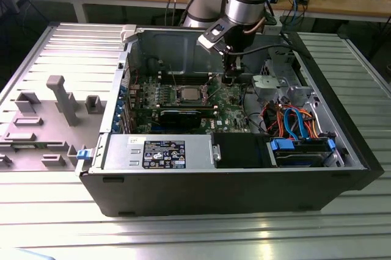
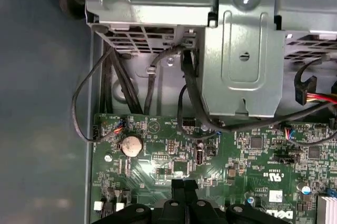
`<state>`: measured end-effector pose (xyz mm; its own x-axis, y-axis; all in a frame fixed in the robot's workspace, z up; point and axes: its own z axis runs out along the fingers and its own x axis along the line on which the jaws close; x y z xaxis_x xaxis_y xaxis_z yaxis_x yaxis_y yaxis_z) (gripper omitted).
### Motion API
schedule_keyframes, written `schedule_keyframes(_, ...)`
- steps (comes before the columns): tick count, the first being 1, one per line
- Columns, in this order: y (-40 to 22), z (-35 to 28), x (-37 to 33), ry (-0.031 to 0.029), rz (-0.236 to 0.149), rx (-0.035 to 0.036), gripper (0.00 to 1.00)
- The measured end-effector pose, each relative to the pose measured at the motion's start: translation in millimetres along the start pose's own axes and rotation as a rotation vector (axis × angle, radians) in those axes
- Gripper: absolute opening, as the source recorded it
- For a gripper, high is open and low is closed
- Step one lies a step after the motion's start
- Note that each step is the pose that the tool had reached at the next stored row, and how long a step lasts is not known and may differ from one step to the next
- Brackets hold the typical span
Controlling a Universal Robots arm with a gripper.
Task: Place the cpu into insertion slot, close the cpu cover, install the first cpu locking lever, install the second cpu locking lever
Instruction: 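Close the cpu cover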
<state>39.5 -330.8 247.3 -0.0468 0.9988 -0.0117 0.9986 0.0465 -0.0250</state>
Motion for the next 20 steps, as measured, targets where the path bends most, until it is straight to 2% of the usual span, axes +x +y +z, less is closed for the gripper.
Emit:
schedule_keyframes(1,-9.3,0.2,0.4,-0.0001,0.0,-0.0026,0.11)
schedule_keyframes(2,-24.5,0.6,1.1,-0.0004,0.0,-0.0077,0.11)
schedule_keyframes(3,-36.0,0.9,1.7,-0.0005,0.0,-0.0124,0.11)
schedule_keyframes(4,-39.6,1.0,1.9,-0.0006,0.0,-0.0136,0.11)
schedule_keyframes(10,-51.0,1.3,2.4,-0.0007,0.0,-0.0155,0.11)
schedule_keyframes(20,-61.1,1.9,2.7,-0.0005,0.0,-0.0161,0.11)
